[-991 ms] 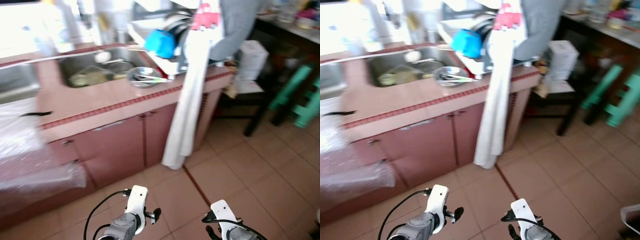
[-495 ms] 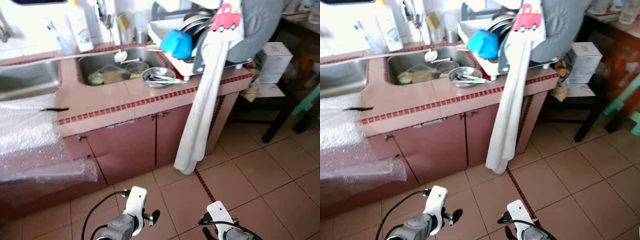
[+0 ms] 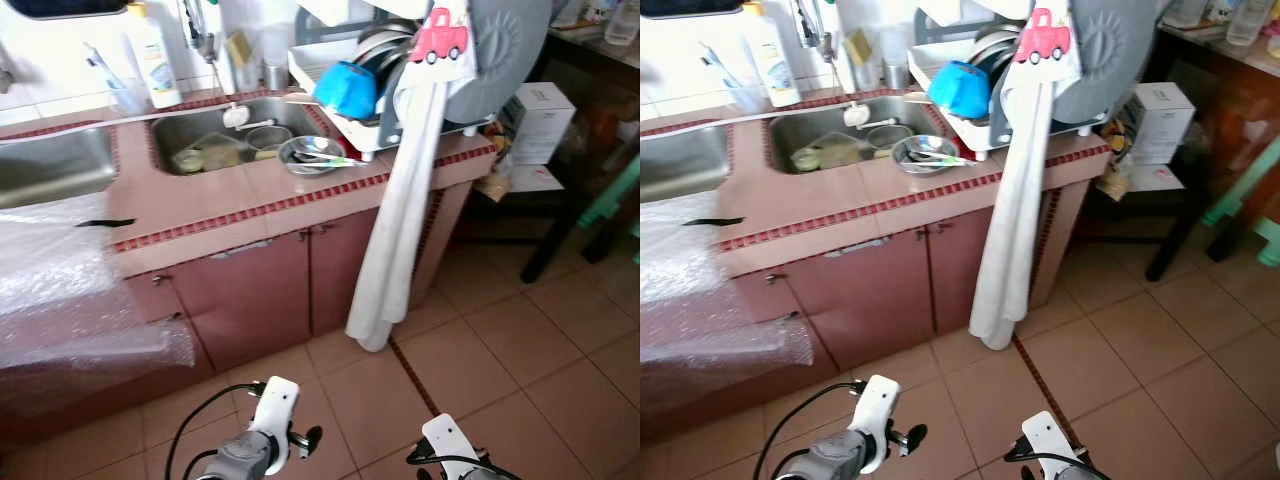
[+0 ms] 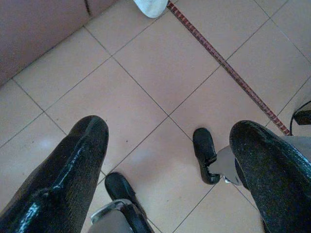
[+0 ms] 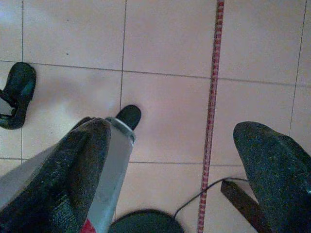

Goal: Kitchen organization

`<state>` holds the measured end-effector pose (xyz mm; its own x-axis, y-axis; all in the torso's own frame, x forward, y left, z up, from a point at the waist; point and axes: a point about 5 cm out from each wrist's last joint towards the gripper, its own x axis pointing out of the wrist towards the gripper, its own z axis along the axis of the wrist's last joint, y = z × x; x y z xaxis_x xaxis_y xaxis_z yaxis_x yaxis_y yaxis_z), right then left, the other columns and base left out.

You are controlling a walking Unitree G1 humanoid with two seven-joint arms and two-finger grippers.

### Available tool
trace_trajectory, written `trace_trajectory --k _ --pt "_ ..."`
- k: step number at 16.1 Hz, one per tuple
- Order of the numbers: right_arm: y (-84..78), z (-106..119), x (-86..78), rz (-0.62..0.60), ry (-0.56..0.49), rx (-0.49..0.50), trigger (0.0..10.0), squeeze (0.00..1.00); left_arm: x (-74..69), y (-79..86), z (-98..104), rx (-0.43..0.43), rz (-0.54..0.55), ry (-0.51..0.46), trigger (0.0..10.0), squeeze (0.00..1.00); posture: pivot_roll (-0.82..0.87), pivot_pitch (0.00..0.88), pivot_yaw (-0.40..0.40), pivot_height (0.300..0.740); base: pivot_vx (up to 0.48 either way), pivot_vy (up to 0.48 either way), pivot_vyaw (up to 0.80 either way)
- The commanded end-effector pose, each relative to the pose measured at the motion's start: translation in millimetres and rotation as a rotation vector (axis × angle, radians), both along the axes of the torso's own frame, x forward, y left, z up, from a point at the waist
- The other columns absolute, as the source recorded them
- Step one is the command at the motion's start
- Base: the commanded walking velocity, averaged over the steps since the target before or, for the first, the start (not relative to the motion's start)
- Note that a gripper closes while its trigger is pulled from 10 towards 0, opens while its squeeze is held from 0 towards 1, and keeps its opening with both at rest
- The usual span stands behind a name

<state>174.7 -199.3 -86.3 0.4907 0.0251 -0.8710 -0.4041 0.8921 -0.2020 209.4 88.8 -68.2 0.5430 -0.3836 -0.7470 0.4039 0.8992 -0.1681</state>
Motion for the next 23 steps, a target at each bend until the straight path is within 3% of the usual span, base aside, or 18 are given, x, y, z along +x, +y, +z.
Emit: trace_trajectory --k 1,11,18,23 --pt "5.0 0.3 2.0 0.019 -0.009 0.006 10.0 0.0 -3.3 6.0 -2.8 0.019 0.006 0.01 10.0 0.0 -0.09 0.0 0.02 0.74 0.0 0.364 0.0" --pt "7.0 -1.5 -0.9 0.034 0.002 -0.007 10.0 0.0 -11.5 2.1 -6.8 0.027 -0.014 0.026 10.0 0.0 -0.1 0.0 0.011 0.74 0.0 0.417 0.0" --pt "13.0 -3.5 -3.4 0.027 0.005 0.003 10.0 0.0 -11.7 9.2 -7.9 0.056 -0.024 0.027 10.0 0.0 -0.09 0.0 0.03 0.74 0.0 0.419 0.0" --pt "16.0 -4.9 -5.6 0.022 0.009 0.007 10.0 0.0 -10.2 12.3 -7.1 0.053 -0.028 0.019 10.0 0.0 -0.08 0.0 0.043 0.74 0.0 0.056 0.0"
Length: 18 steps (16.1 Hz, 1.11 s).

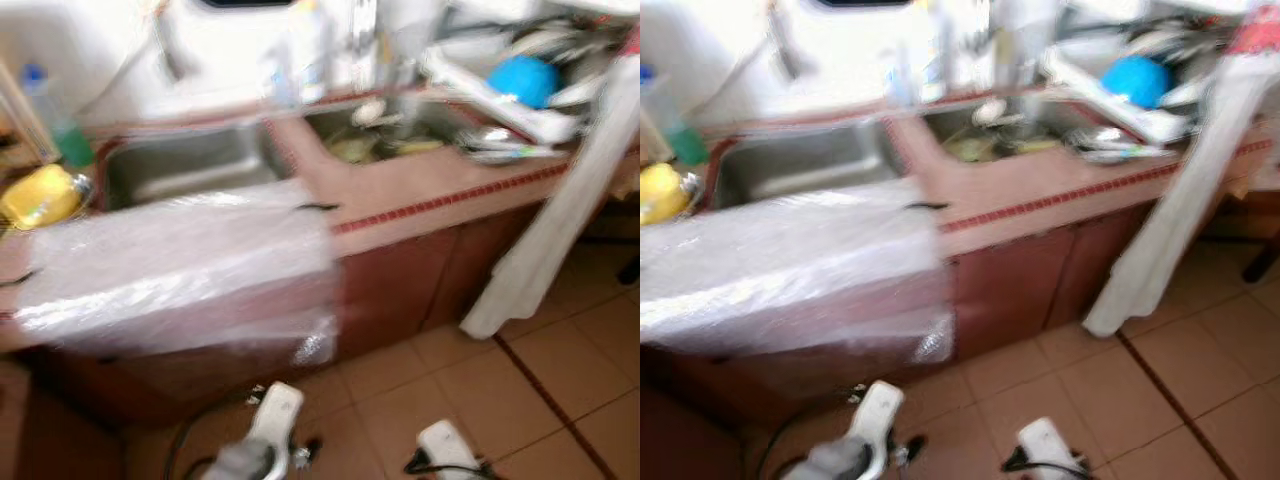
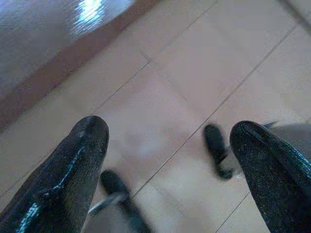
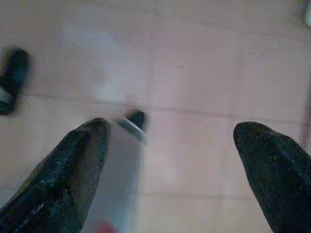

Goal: Kitchen organization

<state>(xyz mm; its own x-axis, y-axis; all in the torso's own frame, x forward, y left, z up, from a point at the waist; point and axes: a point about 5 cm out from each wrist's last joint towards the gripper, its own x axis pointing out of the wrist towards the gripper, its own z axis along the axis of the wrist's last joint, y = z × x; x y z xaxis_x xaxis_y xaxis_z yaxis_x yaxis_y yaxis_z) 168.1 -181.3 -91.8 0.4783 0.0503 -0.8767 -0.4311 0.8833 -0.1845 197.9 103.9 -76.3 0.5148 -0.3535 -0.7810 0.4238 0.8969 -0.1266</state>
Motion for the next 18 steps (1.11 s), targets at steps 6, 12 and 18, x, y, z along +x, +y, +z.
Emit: trace_trajectory --k 6,12,18 --pt "8.3 0.0 2.1 -0.019 -0.004 0.023 10.0 0.0 3.8 4.9 1.5 0.022 -0.01 -0.011 10.0 0.0 -0.07 0.0 0.071 0.74 0.0 0.0 0.0" --pt "20.2 16.1 33.1 -0.131 -0.151 0.174 10.0 0.0 34.9 30.0 22.8 -0.06 0.027 -0.146 10.0 0.0 -0.08 0.0 0.084 0.74 0.0 0.0 0.0" --pt "28.8 37.7 59.1 -0.116 -0.312 0.312 10.0 0.0 39.0 47.8 36.0 -0.17 0.065 -0.288 10.0 0.0 0.03 0.0 0.031 0.74 0.0 0.0 0.0"
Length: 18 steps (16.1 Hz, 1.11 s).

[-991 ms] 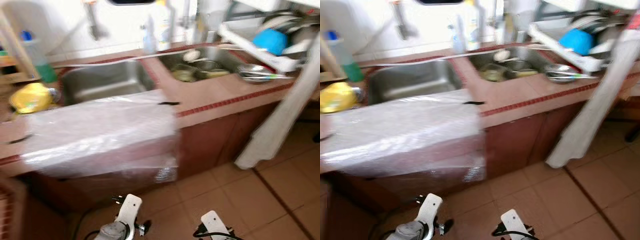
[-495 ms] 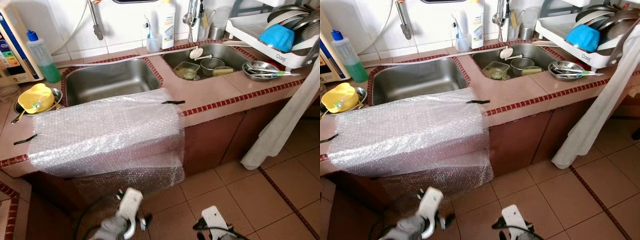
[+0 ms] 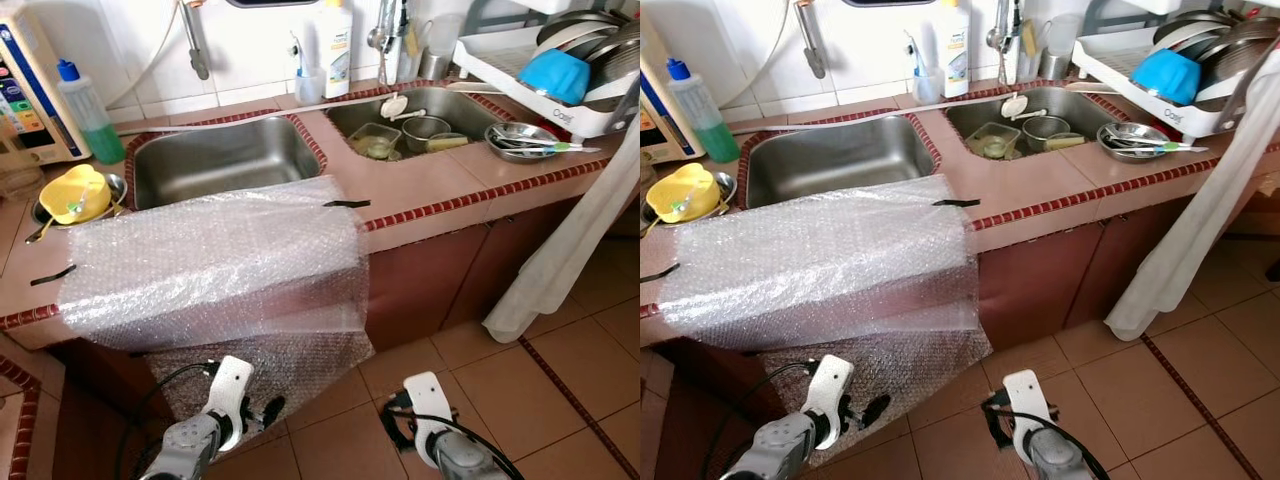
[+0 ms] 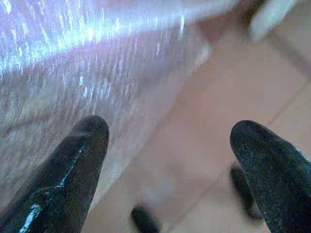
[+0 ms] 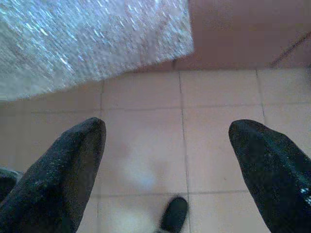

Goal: Kitchen organization

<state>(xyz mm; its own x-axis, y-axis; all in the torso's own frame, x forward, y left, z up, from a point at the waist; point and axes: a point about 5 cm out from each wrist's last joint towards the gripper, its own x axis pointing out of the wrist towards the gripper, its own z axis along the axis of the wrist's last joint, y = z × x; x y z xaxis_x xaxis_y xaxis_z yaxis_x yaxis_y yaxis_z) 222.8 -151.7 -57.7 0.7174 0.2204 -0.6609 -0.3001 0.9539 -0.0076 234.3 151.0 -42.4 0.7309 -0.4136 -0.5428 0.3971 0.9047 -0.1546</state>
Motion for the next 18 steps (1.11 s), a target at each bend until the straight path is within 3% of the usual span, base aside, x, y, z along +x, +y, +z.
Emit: trace_trajectory --k 1,3,5,7,9,13,15,16,18 --pt "2.9 12.0 13.7 0.005 -0.07 0.056 10.0 0.0 7.7 -4.7 11.5 -0.063 0.026 -0.084 10.0 0.0 0.05 0.0 0.019 0.74 0.0 0.0 0.0" --pt "12.4 29.4 32.6 0.009 -0.135 0.151 10.0 0.0 14.3 -9.4 29.9 -0.12 0.08 -0.212 10.0 0.0 0.08 0.0 -0.02 0.74 0.0 0.0 0.0" --pt "25.2 52.6 53.7 -0.003 -0.223 0.246 10.0 0.0 24.2 -7.6 50.6 -0.124 0.145 -0.318 10.0 0.0 0.1 0.0 -0.031 0.74 0.0 0.0 0.0" --pt "35.2 67.4 64.9 0.026 -0.285 0.253 10.0 0.0 34.5 0.1 65.4 -0.075 0.16 -0.379 10.0 0.0 0.11 0.0 -0.003 0.74 0.0 0.0 0.0" --pt "36.2 74.2 68.3 0.019 -0.318 0.263 10.0 0.0 38.5 5.8 72.7 -0.043 0.167 -0.412 10.0 0.0 0.1 0.0 0.015 0.74 0.0 0.0 0.0" --pt "14.5 111.7 65.0 -0.005 -0.509 0.217 10.0 0.0 43.5 19.4 116.2 -0.011 0.288 -0.585 10.0 0.0 0.07 0.0 0.043 0.74 0.0 0.0 0.0" --pt "9.3 126.3 62.4 -0.049 -0.566 0.263 10.0 0.0 41.2 24.7 124.1 0.001 0.357 -0.611 10.0 0.0 0.06 0.0 0.043 0.74 0.0 0.0 0.0" --pt "9.2 131.9 60.8 -0.035 -0.594 0.252 10.0 0.0 40.9 25.9 130.8 0.034 0.357 -0.655 10.0 0.0 0.06 0.0 0.044 0.74 0.0 0.0 0.0" --pt "6.5 141.0 62.0 -0.071 -0.595 0.253 10.0 0.0 40.9 26.5 132.4 0.078 0.351 -0.649 10.0 0.0 0.05 0.0 0.044 0.74 0.0 0.0 0.0"
